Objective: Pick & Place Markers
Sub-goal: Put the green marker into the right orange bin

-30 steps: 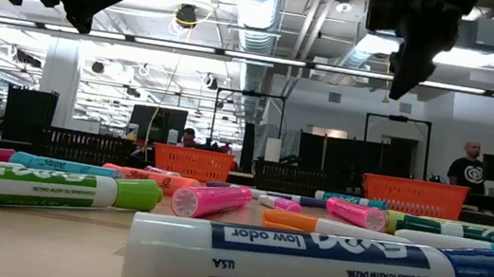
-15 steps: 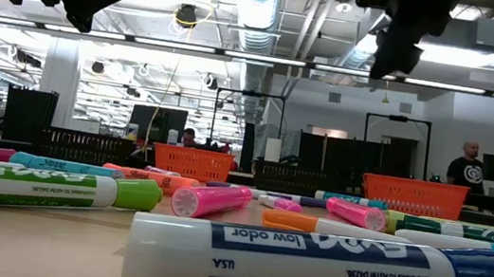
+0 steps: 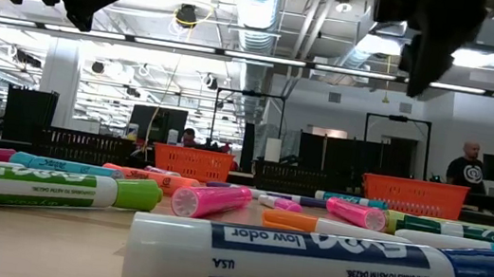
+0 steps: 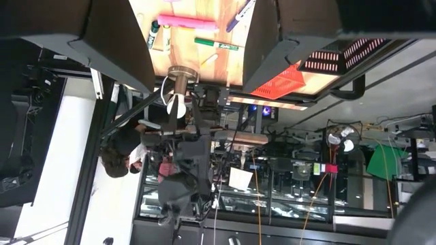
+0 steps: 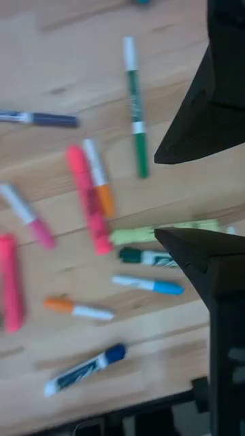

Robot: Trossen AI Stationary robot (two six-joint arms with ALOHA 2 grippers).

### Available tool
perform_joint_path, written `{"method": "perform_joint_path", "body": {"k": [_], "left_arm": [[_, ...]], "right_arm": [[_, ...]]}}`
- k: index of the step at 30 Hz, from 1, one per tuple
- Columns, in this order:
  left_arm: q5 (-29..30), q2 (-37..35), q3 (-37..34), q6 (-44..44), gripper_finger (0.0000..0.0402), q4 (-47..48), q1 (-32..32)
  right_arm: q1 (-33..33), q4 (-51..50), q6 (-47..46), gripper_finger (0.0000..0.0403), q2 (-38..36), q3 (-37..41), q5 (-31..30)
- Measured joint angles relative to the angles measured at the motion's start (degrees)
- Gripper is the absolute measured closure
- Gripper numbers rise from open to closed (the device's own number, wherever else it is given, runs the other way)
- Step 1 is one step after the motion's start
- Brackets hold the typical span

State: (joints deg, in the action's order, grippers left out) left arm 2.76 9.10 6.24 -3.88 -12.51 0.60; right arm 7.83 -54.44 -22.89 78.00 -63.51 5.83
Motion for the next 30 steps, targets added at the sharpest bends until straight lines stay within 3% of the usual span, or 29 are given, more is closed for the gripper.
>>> {"method": "perform_joint_path", "body": {"k": [8, 20, 30], "left_arm": [[0.0, 0.08, 0.02, 0.0, 0.0179, -0.38, 0.02], [0.0, 1.66, -0.02, 0.0, 0.0179, -0.84, 0.02], [0.0, 1.68, -0.02, 0.0, 0.0179, -1.27, 0.02]], "right_arm": [[5.36, 0.57, -0.68, 0.0249, 3.3, -0.06, -0.01], [10.84, 2.36, 0.89, 0.0249, 15.99, 0.04, 0.08], [11.9, 5.59, 0.56, 0.0249, 16.7, -0.12, 0.26]]}}
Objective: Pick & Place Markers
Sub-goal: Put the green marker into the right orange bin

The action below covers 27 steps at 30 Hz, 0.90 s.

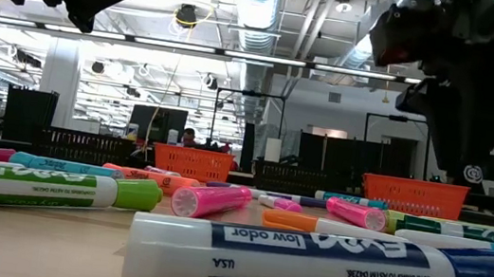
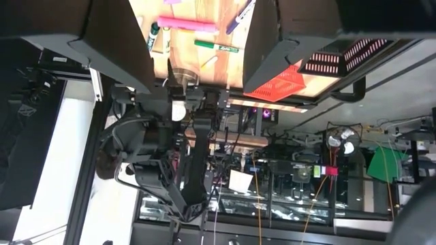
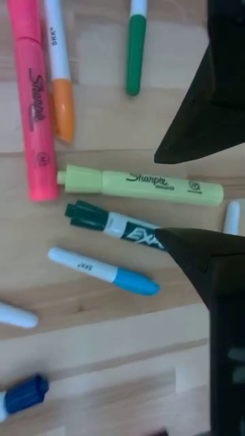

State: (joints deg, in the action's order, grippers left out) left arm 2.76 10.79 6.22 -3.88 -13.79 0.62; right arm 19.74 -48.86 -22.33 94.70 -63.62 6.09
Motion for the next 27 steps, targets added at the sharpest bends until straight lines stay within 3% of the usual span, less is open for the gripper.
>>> {"method": "perform_joint_path", "body": {"k": [14, 22, 27], "left_arm": [[0.0, 0.56, 0.0, 0.0, 0.0179, -1.03, 0.0], [0.0, 0.59, 0.0, -0.01, 0.0179, -1.3, 0.0], [0.0, 0.59, 0.0, -0.02, 0.0179, -1.74, 0.0]], "right_arm": [[-5.66, -1.15, 3.24, 0.0249, -5.06, -12.68, -3.22], [-6.0, -2.47, 9.12, 0.0249, -7.41, -13.04, -4.5], [-4.28, -7.28, 8.87, 0.0249, -6.35, -13.08, -0.71]]}}
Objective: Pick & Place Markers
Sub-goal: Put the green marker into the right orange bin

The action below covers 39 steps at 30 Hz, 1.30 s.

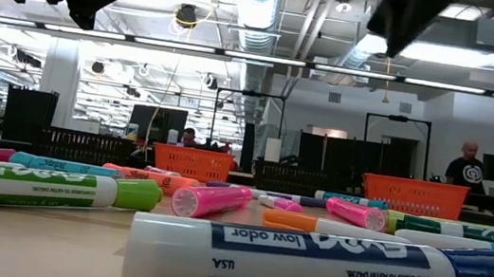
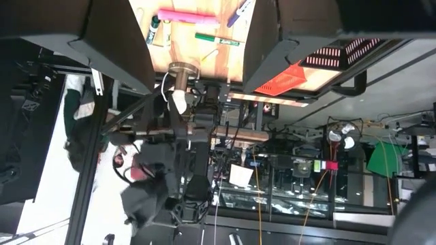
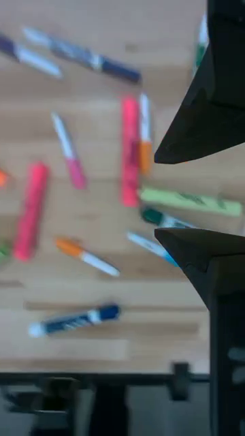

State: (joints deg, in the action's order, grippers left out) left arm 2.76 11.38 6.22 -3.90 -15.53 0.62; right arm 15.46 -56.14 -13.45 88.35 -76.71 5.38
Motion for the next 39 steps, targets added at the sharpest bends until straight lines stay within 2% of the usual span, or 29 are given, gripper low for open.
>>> {"method": "perform_joint_path", "body": {"k": [6, 20, 30, 35, 39], "left_arm": [[0.0, 0.24, 0.0, 0.01, 0.0179, -0.21, 0.0], [0.0, 1.44, 0.02, 0.0, 0.0179, -0.85, -0.01], [0.0, 1.44, 0.02, 0.02, 0.0179, -1.31, 0.0], [0.0, 1.44, 0.02, 0.0, 0.0179, -1.51, -0.02], [0.0, 1.44, 0.02, 0.01, 0.0179, -1.53, 0.0]], "right_arm": [[3.72, -5.49, -0.02, 0.0249, 2.78, 0.17, 0.48], [5.45, -6.1, -0.07, 0.0249, 14.11, 0.13, 0.62], [5.56, -4.28, -3.96, 0.0249, 15.22, 5.09, 0.67], [5.88, 0.77, -4.59, 0.0249, 15.19, 7.4, 0.6], [5.91, 1.4, -5.66, 0.0249, 15.17, 8.4, -1.8]]}}
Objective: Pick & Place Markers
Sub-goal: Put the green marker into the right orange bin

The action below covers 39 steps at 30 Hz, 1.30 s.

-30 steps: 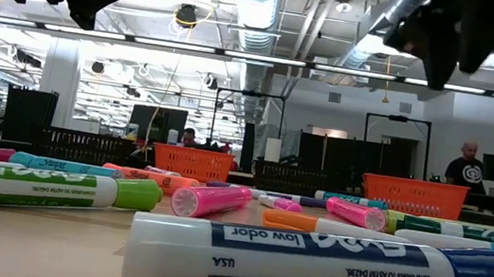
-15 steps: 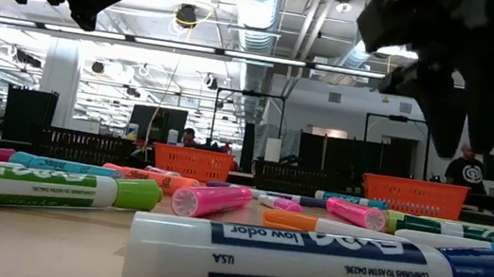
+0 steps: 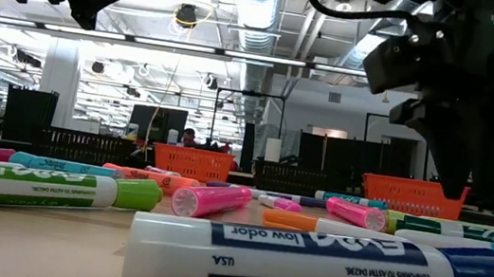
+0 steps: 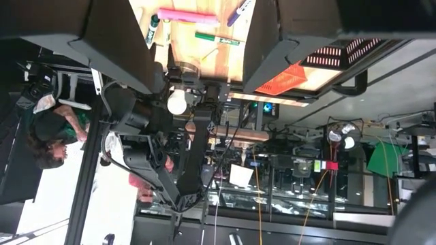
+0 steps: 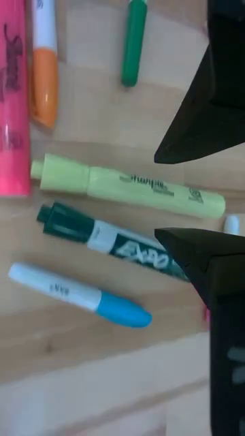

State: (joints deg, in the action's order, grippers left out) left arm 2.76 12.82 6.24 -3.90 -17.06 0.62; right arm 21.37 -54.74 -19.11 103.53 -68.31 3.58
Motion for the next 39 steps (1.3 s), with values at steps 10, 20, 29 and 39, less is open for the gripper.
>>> {"method": "perform_joint_path", "body": {"k": [10, 20, 29, 39], "left_arm": [[0.0, 0.0, 0.0, 0.0, 0.0179, -0.19, 0.0], [0.0, 0.0, 0.0, -0.01, 0.0179, -0.53, 0.0], [0.0, 0.0, 0.0, 0.0, 0.0179, -0.63, -0.02], [0.0, 0.0, 0.0, -0.01, 0.0179, -1.0, -0.02]], "right_arm": [[0.02, 4.17, -0.98, 0.0249, -0.02, 3.83, -0.44], [-0.48, 6.55, -0.55, 0.0249, -0.03, 4.6, -1.05], [-0.49, 10.36, -3.25, 0.0249, -0.28, 9.5, -2.1], [-0.48, 11.83, -3.37, 0.0249, -0.32, 10.79, -2.3]]}}
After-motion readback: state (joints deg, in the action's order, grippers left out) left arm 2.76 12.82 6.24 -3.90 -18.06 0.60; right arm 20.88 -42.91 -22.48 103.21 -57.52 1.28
